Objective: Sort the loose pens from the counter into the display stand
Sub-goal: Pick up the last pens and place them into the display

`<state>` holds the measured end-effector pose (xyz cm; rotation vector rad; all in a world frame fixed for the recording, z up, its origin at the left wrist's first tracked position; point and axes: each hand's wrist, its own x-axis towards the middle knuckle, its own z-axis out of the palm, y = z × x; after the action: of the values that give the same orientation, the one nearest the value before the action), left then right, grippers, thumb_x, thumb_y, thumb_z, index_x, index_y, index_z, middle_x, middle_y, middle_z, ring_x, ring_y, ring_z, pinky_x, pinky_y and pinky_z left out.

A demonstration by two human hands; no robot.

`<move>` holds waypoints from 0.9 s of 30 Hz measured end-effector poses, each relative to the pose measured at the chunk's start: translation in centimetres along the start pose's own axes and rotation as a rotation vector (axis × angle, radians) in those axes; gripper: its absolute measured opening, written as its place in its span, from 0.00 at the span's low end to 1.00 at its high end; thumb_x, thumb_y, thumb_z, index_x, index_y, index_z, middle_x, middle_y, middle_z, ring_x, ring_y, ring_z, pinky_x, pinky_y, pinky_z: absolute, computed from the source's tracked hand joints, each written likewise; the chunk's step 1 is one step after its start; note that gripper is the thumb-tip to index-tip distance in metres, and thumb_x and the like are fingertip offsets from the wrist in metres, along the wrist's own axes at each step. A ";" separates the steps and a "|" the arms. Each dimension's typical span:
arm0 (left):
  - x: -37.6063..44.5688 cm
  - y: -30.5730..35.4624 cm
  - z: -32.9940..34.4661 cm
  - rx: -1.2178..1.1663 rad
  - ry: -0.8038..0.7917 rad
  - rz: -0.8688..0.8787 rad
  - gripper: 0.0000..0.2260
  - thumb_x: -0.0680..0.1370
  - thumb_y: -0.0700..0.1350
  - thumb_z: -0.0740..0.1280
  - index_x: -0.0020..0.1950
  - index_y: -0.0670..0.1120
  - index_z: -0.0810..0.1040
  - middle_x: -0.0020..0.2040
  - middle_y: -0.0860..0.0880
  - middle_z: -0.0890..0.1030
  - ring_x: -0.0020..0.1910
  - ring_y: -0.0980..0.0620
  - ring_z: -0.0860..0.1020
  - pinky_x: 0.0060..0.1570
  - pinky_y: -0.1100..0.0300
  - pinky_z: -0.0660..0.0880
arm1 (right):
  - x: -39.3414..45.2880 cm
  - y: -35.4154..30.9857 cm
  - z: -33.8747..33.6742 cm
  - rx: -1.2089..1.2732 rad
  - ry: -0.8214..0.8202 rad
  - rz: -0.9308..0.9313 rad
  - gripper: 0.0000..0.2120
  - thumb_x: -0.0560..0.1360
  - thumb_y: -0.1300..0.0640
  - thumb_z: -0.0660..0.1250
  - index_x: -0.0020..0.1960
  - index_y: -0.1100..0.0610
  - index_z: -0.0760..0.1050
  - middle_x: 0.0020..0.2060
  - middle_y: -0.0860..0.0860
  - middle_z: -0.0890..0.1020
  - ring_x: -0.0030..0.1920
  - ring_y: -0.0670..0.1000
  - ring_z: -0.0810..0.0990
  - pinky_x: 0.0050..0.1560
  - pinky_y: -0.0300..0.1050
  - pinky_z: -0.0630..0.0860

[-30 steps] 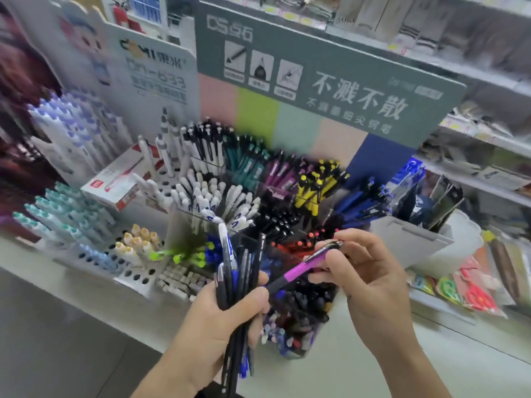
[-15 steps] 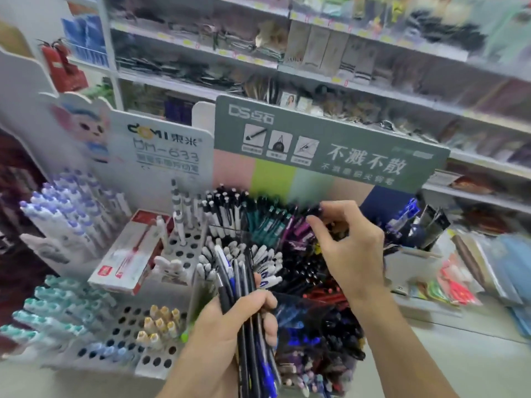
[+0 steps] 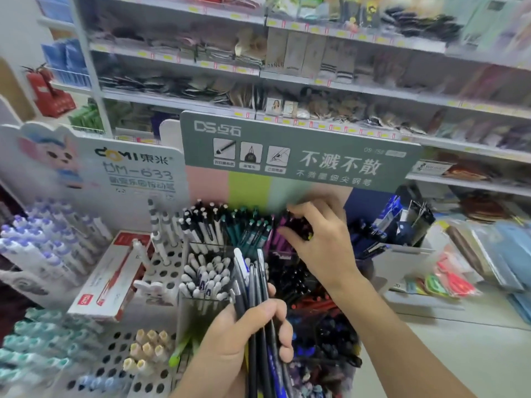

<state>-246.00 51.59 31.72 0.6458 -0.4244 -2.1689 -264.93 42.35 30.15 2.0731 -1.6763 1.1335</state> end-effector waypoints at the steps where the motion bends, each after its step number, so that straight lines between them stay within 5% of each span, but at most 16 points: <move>1: 0.2 -0.1 -0.1 0.027 0.009 -0.002 0.26 0.62 0.36 0.75 0.58 0.35 0.74 0.38 0.36 0.76 0.27 0.40 0.75 0.24 0.53 0.75 | 0.0 0.2 0.1 -0.018 -0.013 -0.037 0.13 0.70 0.53 0.79 0.51 0.57 0.83 0.45 0.52 0.82 0.53 0.60 0.75 0.55 0.60 0.73; 6: 0.3 -0.8 -1.2 0.112 -0.002 -0.012 0.26 0.63 0.35 0.76 0.59 0.33 0.75 0.40 0.34 0.77 0.30 0.38 0.76 0.29 0.50 0.77 | -0.3 -0.3 -2.5 -0.065 -0.096 -0.060 0.13 0.76 0.50 0.71 0.59 0.52 0.83 0.54 0.52 0.78 0.57 0.58 0.75 0.55 0.56 0.69; 9: 0.1 -1.8 -1.6 0.086 -0.026 0.007 0.33 0.58 0.36 0.83 0.60 0.35 0.79 0.42 0.35 0.77 0.31 0.38 0.75 0.31 0.49 0.76 | -2.0 -3.1 -5.4 0.307 -0.061 0.146 0.08 0.79 0.57 0.71 0.58 0.55 0.81 0.50 0.49 0.79 0.49 0.50 0.78 0.51 0.43 0.74; 13: 0.1 -2.9 -2.6 0.293 -0.083 -0.082 0.23 0.61 0.47 0.85 0.49 0.37 0.82 0.36 0.36 0.78 0.30 0.41 0.77 0.34 0.51 0.77 | -5.7 -5.1 -7.4 0.668 -0.634 0.437 0.15 0.78 0.49 0.71 0.64 0.44 0.76 0.45 0.42 0.81 0.40 0.48 0.82 0.43 0.44 0.79; 15: -0.2 -3.5 -2.9 0.328 -0.127 -0.193 0.23 0.65 0.47 0.83 0.50 0.36 0.79 0.34 0.38 0.77 0.29 0.42 0.77 0.34 0.53 0.77 | -7.1 -4.5 -7.1 0.724 -0.727 0.535 0.20 0.78 0.47 0.70 0.69 0.42 0.72 0.47 0.42 0.81 0.42 0.49 0.82 0.44 0.45 0.80; 18: -0.7 -4.5 -3.2 0.308 -0.206 -0.288 0.21 0.69 0.45 0.80 0.55 0.37 0.79 0.37 0.39 0.75 0.29 0.45 0.75 0.33 0.55 0.75 | -8.0 -3.9 -6.6 0.884 -0.703 0.661 0.17 0.79 0.51 0.68 0.67 0.47 0.75 0.46 0.48 0.84 0.40 0.49 0.80 0.40 0.43 0.78; 23: -1.2 -5.3 -3.8 0.440 -0.216 -0.320 0.17 0.71 0.51 0.80 0.52 0.42 0.82 0.38 0.39 0.73 0.31 0.45 0.73 0.35 0.55 0.73 | -8.5 -3.5 -6.9 0.952 -0.600 0.662 0.08 0.78 0.60 0.72 0.57 0.56 0.83 0.44 0.58 0.86 0.46 0.51 0.84 0.53 0.41 0.80; 27: -1.9 -5.0 -4.4 0.436 -0.219 -0.331 0.17 0.72 0.48 0.79 0.55 0.42 0.81 0.42 0.37 0.71 0.33 0.45 0.73 0.37 0.55 0.73 | -8.4 -3.0 -7.1 1.024 -0.285 0.751 0.08 0.77 0.62 0.71 0.56 0.57 0.82 0.42 0.55 0.87 0.38 0.48 0.83 0.42 0.38 0.78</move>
<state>-245.49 55.73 26.22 0.7566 -0.9853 -2.4949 -265.44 53.75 29.95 2.1712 -2.4563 2.4327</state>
